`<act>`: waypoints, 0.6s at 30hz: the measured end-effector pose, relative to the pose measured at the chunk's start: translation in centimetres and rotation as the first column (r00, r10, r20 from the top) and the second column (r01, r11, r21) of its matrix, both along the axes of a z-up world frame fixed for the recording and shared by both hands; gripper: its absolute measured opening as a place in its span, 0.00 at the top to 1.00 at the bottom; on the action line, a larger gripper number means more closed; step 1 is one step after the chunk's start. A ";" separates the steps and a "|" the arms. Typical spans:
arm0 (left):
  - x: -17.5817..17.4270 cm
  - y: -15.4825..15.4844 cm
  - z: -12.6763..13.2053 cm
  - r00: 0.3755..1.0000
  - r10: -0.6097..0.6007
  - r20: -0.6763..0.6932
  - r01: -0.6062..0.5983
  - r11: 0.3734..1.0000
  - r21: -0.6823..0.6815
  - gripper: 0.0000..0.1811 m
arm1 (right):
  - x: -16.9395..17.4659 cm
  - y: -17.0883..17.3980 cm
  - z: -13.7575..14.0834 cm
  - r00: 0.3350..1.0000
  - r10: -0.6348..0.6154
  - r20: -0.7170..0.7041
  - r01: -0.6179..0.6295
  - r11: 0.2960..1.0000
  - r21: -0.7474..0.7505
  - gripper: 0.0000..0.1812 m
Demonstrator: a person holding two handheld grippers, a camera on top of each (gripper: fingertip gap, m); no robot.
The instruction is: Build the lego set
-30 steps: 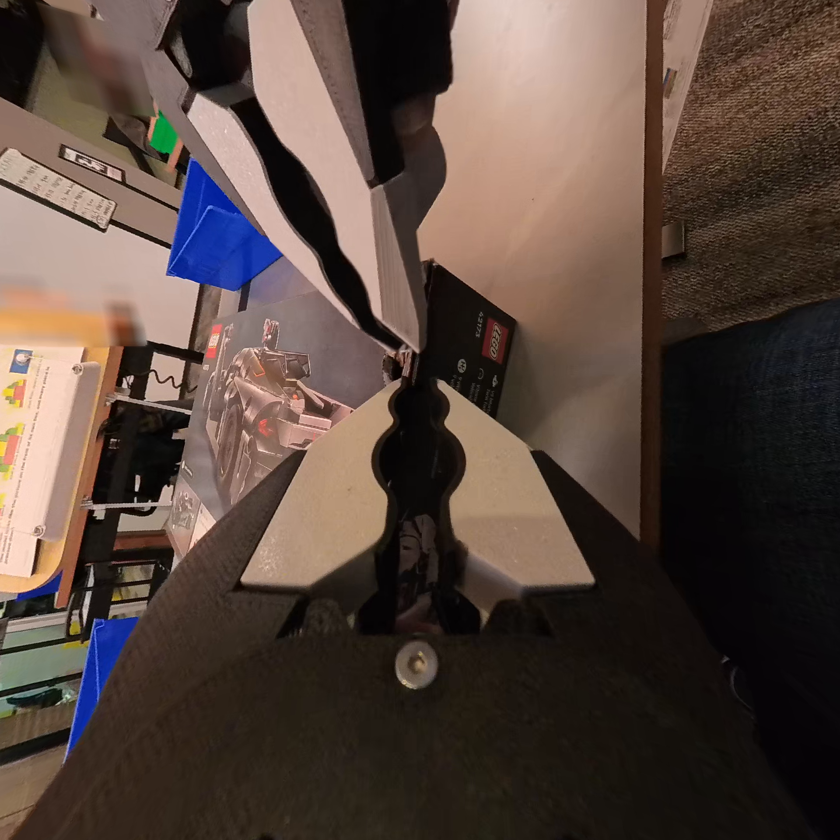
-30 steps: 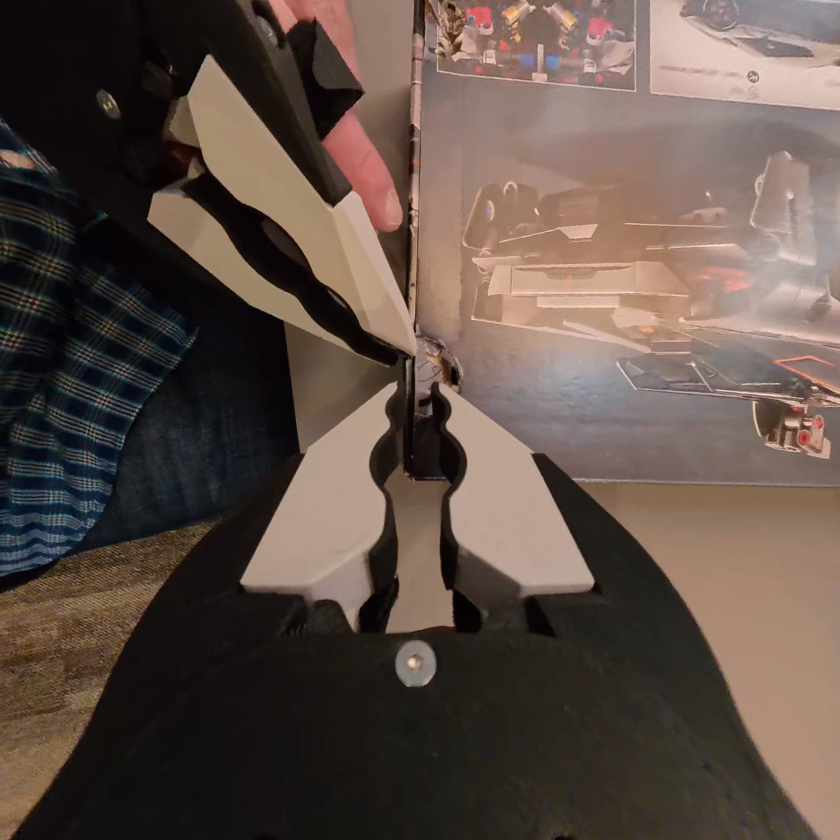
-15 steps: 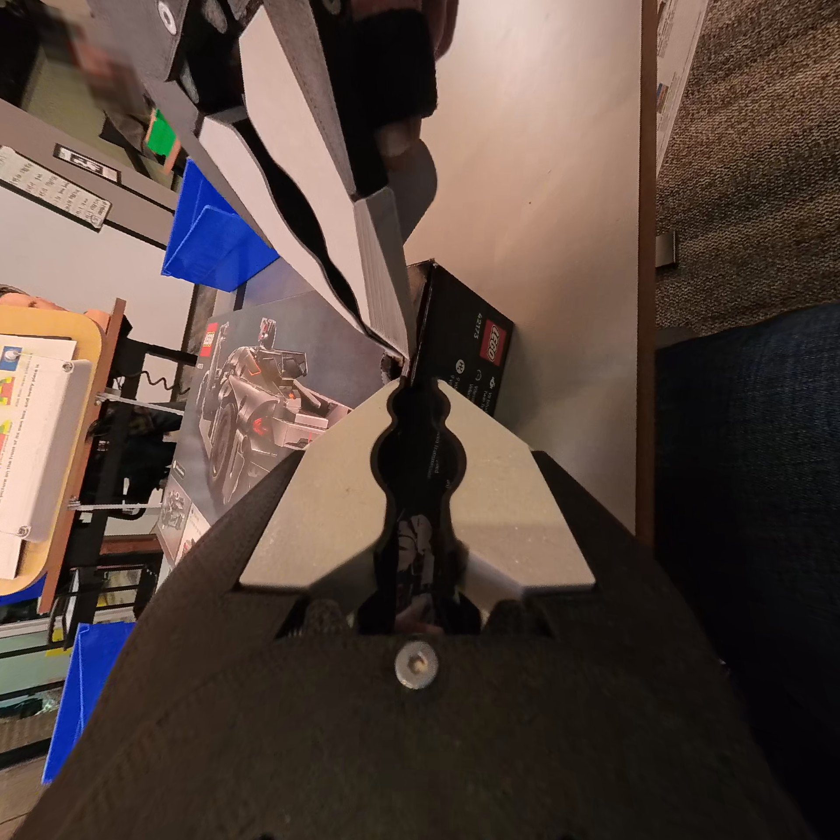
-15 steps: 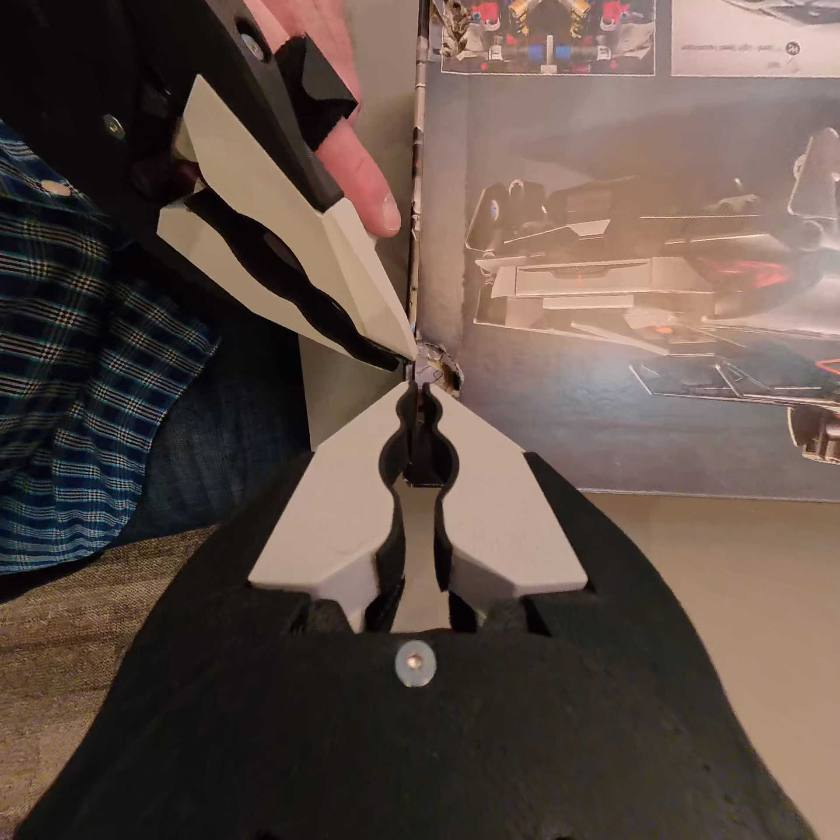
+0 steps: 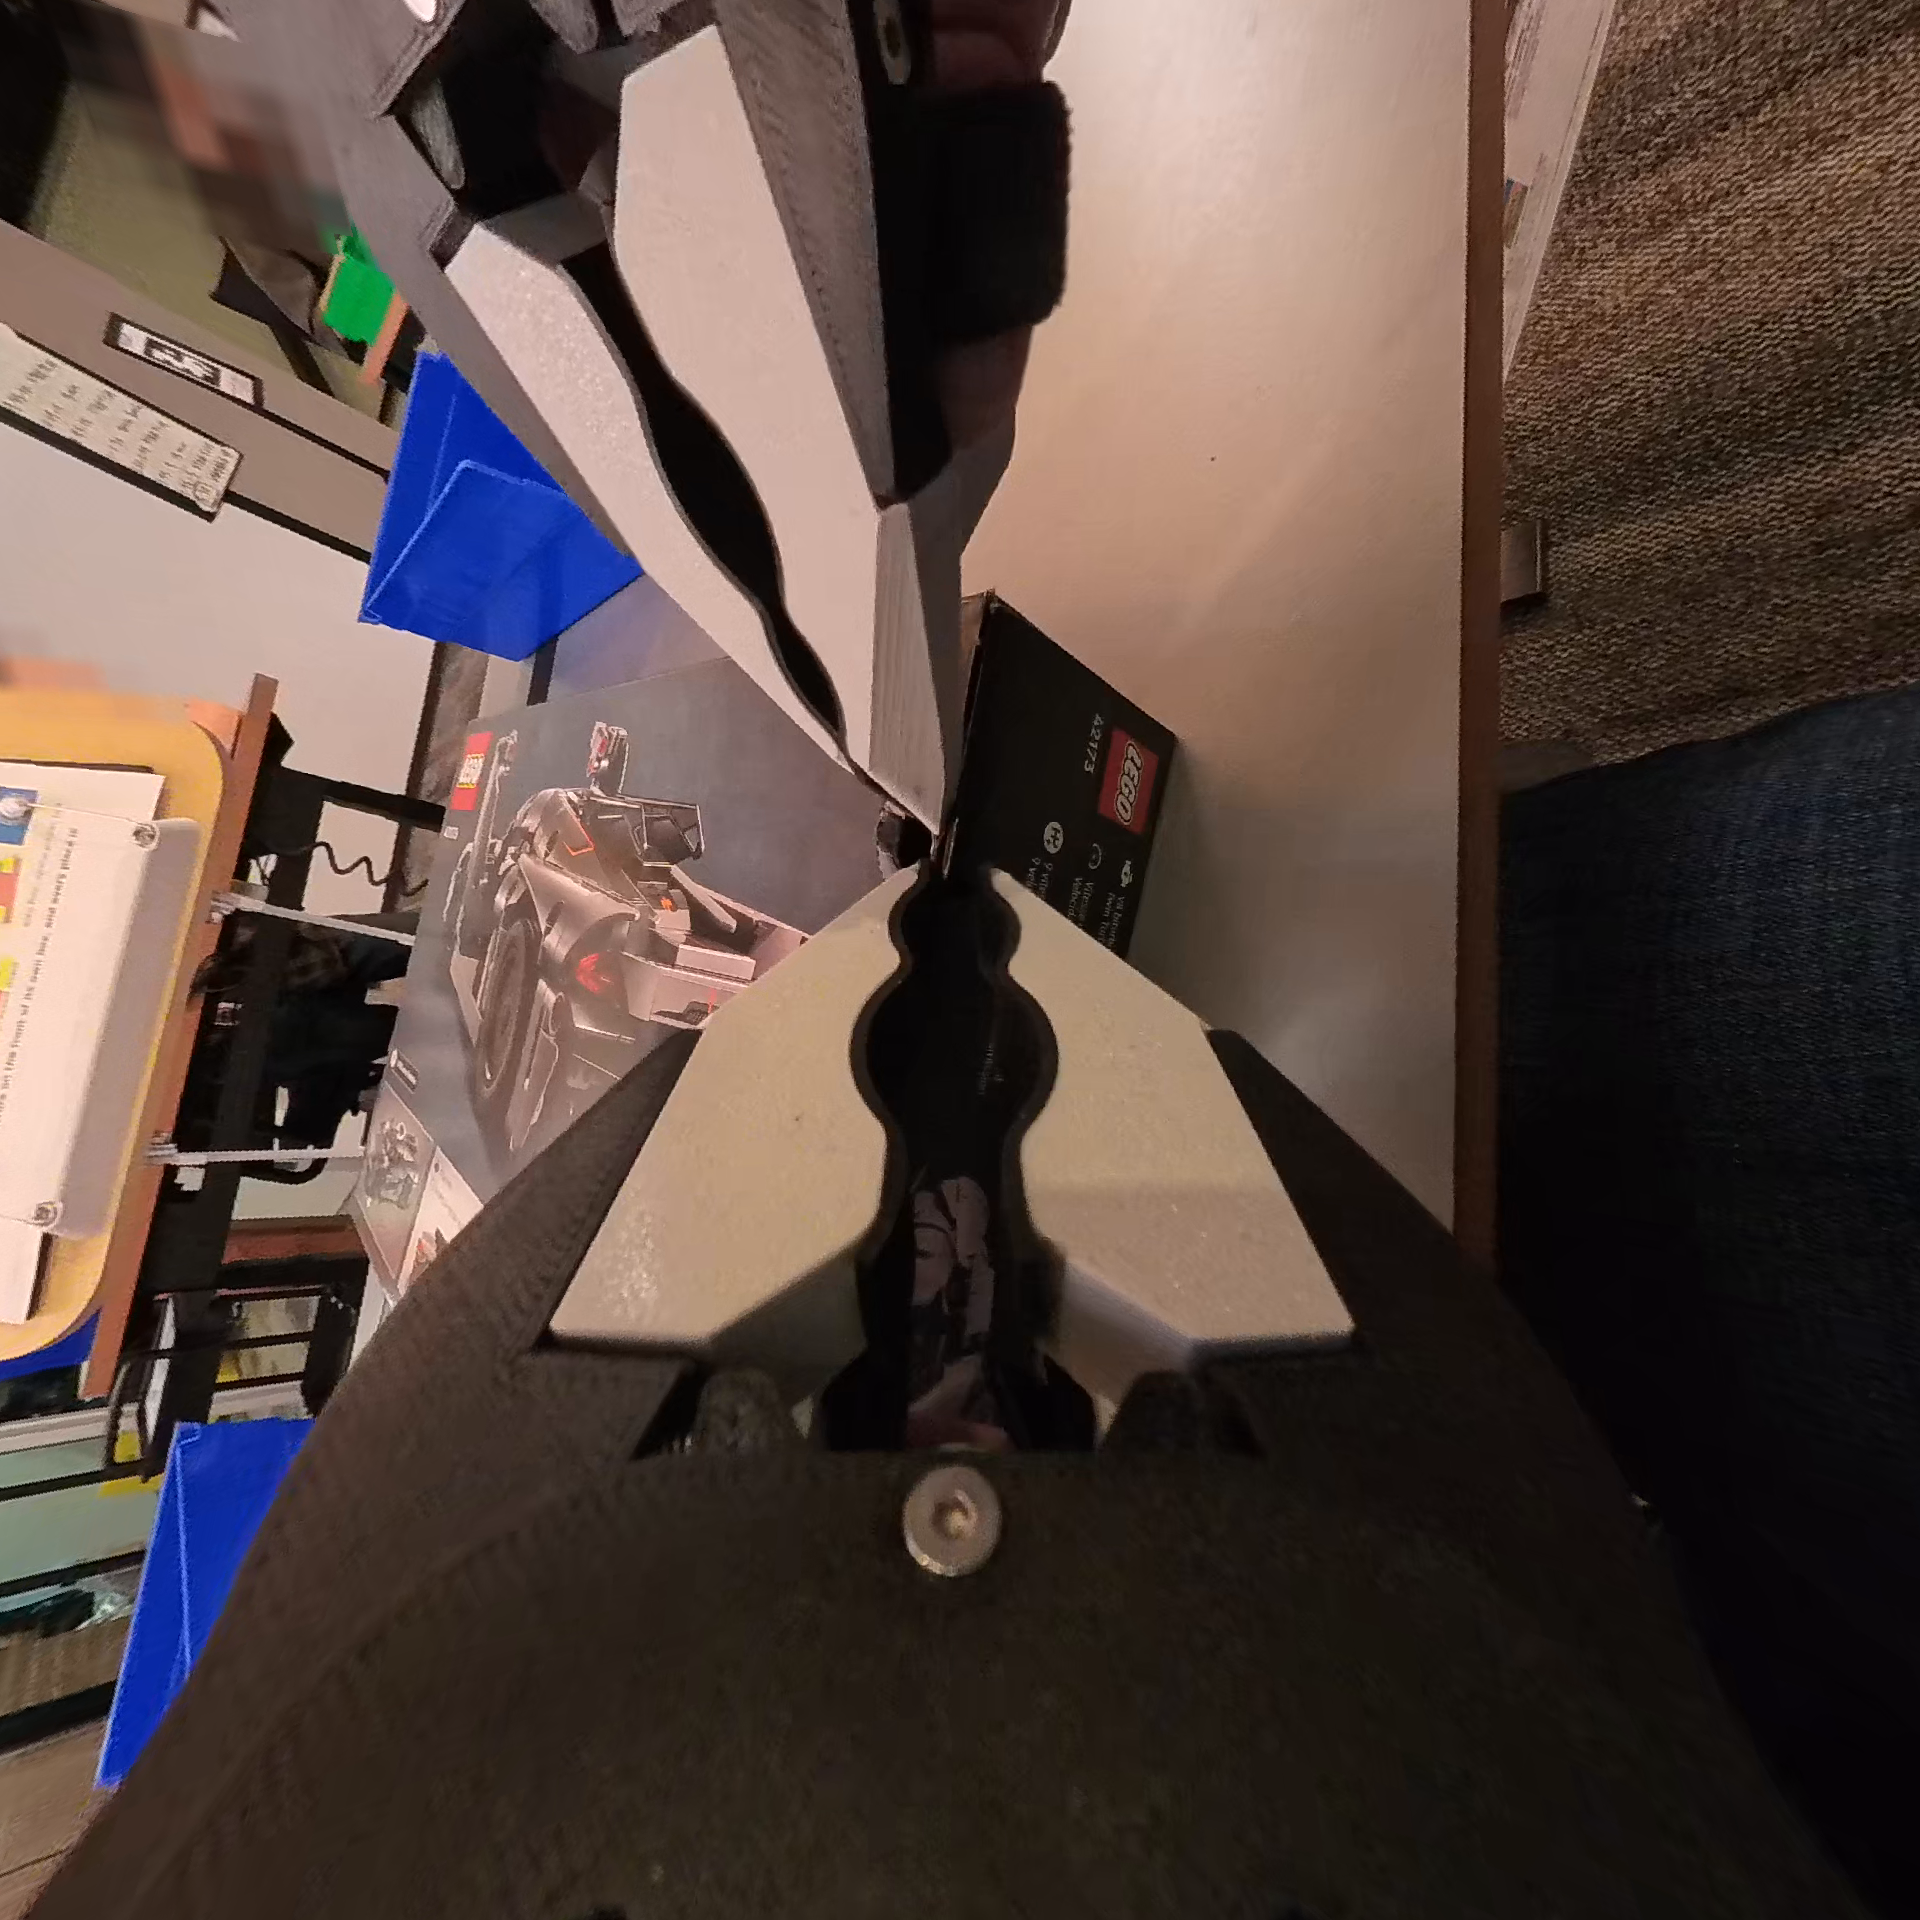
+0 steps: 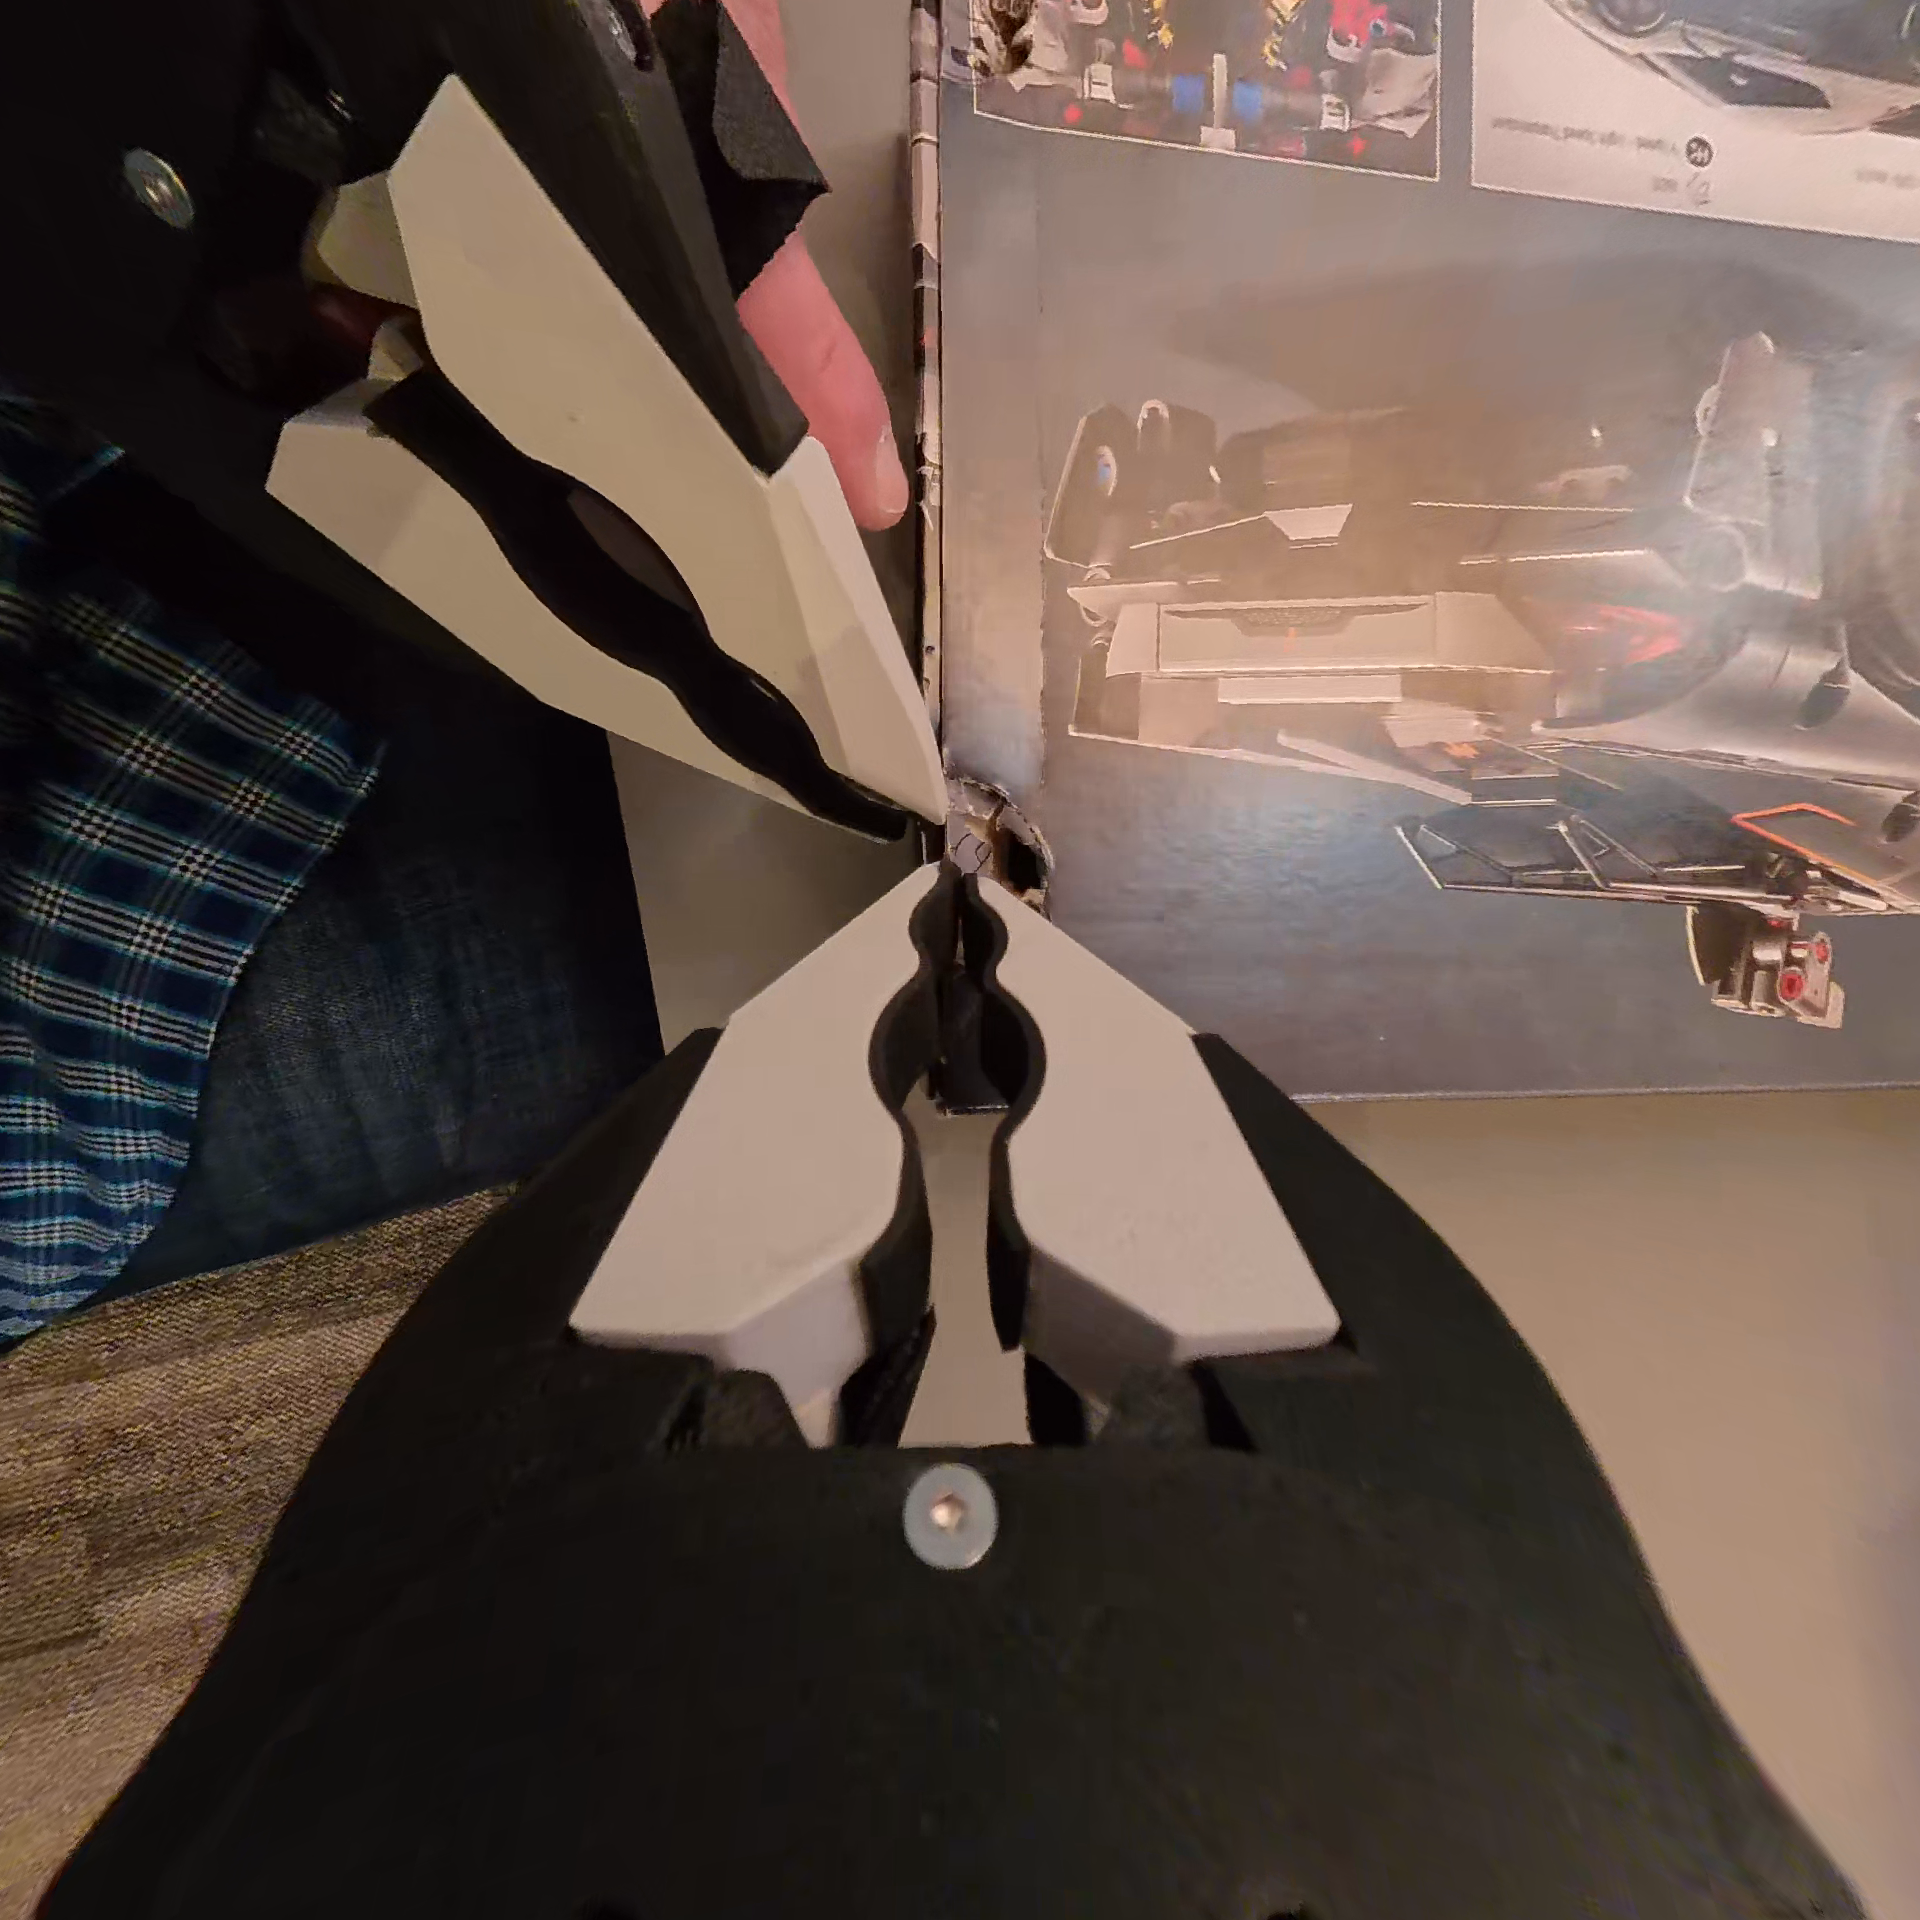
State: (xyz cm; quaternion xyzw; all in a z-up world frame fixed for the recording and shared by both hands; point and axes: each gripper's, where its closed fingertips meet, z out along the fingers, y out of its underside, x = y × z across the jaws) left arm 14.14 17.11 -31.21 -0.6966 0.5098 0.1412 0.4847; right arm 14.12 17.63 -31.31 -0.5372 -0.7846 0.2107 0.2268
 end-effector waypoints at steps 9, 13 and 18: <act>0.1 -0.1 0.0 1.000 0.010 0.012 -0.009 0.999 -0.031 0.95 | 0.1 -0.6 0.6 0.999 0.050 -0.004 -0.050 0.997 -0.064 0.96; 0.4 0.1 0.2 0.998 0.016 0.061 -0.013 0.998 -0.063 0.95 | 0.2 0.3 0.9 0.999 0.040 0.002 -0.040 0.997 -0.072 0.91; 0.8 0.7 -0.3 0.998 0.052 0.029 -0.049 0.995 -0.092 0.92 | -0.3 1.4 0.8 1.000 0.014 0.005 -0.014 1.000 -0.028 0.92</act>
